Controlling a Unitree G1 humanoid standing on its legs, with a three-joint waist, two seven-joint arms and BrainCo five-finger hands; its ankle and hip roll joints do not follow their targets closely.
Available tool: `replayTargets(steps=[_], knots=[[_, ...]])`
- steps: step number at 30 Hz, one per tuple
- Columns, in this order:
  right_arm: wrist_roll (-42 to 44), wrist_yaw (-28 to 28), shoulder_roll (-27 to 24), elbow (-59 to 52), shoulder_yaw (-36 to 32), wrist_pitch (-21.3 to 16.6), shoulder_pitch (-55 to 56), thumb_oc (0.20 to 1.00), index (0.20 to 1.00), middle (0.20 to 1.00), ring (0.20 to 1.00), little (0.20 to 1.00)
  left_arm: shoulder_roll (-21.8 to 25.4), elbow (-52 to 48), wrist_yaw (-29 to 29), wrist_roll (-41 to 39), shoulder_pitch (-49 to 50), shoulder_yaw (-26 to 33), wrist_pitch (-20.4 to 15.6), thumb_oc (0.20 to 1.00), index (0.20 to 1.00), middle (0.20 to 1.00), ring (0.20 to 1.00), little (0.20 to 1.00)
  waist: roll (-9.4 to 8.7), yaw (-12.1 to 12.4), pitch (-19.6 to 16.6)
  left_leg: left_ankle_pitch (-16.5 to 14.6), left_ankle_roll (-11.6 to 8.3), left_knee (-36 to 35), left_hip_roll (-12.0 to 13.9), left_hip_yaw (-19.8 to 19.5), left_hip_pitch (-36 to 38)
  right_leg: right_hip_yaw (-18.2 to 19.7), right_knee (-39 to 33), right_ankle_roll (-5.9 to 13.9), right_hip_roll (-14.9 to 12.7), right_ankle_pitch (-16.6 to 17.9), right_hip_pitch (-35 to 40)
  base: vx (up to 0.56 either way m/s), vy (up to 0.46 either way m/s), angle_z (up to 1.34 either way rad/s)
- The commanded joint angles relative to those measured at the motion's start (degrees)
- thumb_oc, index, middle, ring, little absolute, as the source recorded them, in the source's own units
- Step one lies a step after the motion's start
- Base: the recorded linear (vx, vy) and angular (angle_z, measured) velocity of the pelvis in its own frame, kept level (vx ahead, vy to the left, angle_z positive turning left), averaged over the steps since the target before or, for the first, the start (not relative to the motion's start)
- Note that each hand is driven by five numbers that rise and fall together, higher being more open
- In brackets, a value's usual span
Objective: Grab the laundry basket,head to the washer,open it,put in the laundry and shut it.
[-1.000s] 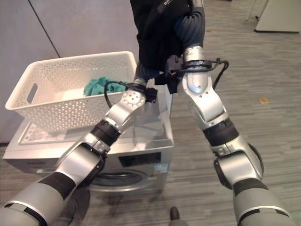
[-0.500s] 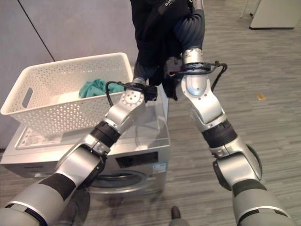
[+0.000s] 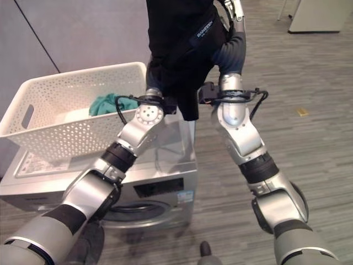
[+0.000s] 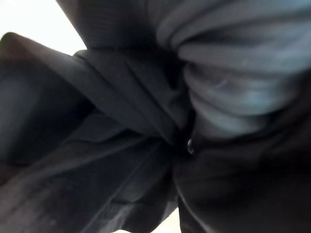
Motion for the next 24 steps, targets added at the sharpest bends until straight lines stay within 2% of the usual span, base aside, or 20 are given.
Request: replayTargets(steps=[1,5,7,13,18,24], knots=[[0.5,1.2,-4.7,2.3,-4.2,-3.8,-1.1,1.0,1.0,1.0,1.0,1.0,2.4,2.1,0.3,2.3,-8.7,3.4,-6.1,0.2,0.2,0.2,0.2,0.2,0.91,-0.6,-1.6,-1.3,-1.89,0.2,1.0,1.7,2.5,-5.0,2.4,0.9,-0.4,-7.6,4.0,0.0,0.0,0.0],[1.0,2.3,-9.2,4.6,-8.5,-3.2,6.2,1.0,1.0,1.0,1.0,1.0,3.7,-1.4,-0.1,2.7,-9.4,4.4,-7.4,0.2,0.2,0.2,0.2,0.2,1.81,-1.4,-1.3,-1.0,-2.1,0.2,1.1,1.9,2.5,-5.1,2.5,1.05,-0.6,-7.7,4.0,0.0,0.0,0.0],[0.5,2.3,-9.6,4.9,-9.5,-3.0,8.3,1.0,1.0,1.0,1.0,1.0,3.8,-2.5,-0.1,2.7,-9.3,4.7,-7.6,0.2,0.2,0.2,0.2,0.2,1.93,-1.5,-1.3,-1.0,-2.09,0.2,1.1,1.9,2.4,-5.2,2.4,1.05,-0.6,-7.7,4.0,0.0,0.0,0.0],[-6.4,1.3,-10.9,8.6,-17.3,0.9,24.3,1.0,1.0,1.0,1.0,1.0,2.2,-12.8,-0.5,3.0,-7.1,6.6,-9.8,0.2,0.2,0.2,0.2,0.2,2.1,-1.7,-1.0,-0.8,-1.97,0.2,1.3,0.7,2.1,-6.3,2.7,0.91,-0.7,-8.4,4.5,0.0,-0.018,0.03],[-10.2,1.8,-8.0,12.2,-20.2,4.1,35.8,1.0,1.0,1.0,1.0,1.0,-0.3,-18.5,-1.1,2.9,-5.5,7.6,-10.6,0.2,0.2,0.2,0.2,0.2,1.67,-0.9,-1.1,-0.4,-1.83,0.2,1.5,-0.9,1.6,-8.2,2.8,0.6,-0.8,-8.9,5.5,-0.01,-0.037,0.13],[-9.7,2.6,-4.5,20.2,-18.9,5.2,38.2,1.0,1.0,1.0,1.0,1.0,-1.5,-19.3,-2.2,2.7,-4.9,7.4,-10.9,0.2,0.2,0.2,0.2,0.2,1.22,0.0,-1.4,-0.2,-1.8,0.2,1.6,-1.9,1.4,-9.3,2.6,0.33,-0.9,-9.2,6.2,-0.02,-0.027,0.18]])
